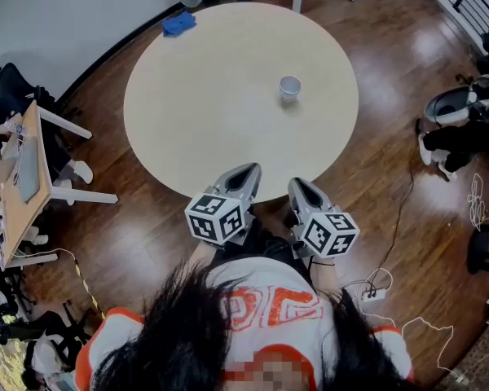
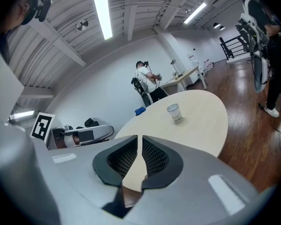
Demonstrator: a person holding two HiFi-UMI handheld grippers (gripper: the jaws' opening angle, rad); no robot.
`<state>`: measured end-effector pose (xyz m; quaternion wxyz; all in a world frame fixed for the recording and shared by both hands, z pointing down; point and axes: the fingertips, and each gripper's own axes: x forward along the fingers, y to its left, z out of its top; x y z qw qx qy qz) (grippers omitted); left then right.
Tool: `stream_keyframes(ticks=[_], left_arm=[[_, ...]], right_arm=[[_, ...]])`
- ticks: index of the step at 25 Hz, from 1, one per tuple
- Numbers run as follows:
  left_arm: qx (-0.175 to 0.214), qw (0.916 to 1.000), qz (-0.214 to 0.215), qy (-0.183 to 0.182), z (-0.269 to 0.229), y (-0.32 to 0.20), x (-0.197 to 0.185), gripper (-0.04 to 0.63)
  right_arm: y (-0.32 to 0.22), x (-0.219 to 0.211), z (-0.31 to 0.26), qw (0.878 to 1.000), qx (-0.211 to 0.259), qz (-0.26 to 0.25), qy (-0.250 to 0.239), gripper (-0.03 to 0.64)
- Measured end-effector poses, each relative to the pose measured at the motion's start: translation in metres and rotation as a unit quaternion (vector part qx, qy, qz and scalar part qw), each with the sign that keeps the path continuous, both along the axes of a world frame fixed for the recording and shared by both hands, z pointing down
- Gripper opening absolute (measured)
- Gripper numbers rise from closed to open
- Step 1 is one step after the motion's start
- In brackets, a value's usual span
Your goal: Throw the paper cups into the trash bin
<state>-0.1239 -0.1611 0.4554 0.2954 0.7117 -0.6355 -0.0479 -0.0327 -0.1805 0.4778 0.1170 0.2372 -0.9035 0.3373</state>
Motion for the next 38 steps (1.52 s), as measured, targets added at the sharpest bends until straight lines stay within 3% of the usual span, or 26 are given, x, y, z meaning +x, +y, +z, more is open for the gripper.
stream_keyframes(ticks=[7,13,23,30,38], left_arm=[[0.001,0.9998,0.013,-0.016,0.013,-0.036,-0.015,0.000],[-0.007,0.9984,0.047,-0.031,0.030,-0.066,-0.016,0.000],[-0.042,0.9952,0.086,-0.024,0.062,-0.082,-0.016,0.000],[-0.051,0.9949,0.086,-0.012,0.070,-0.088,-0.025,0.000],[-0.062,0.9947,0.081,0.014,0.079,-0.088,-0.031,0.000]], right_arm=[[-0.034,-0.022,0.009,0.997,0.048,-0.016,0.052,0.031],[-0.084,-0.044,0.020,0.982,0.122,-0.074,0.126,0.049],[-0.173,-0.093,0.039,0.930,0.225,-0.145,0.252,0.077],[-0.220,-0.118,0.075,0.904,0.215,-0.173,0.327,0.106],[-0.235,-0.129,0.109,0.865,0.219,-0.215,0.398,0.124]])
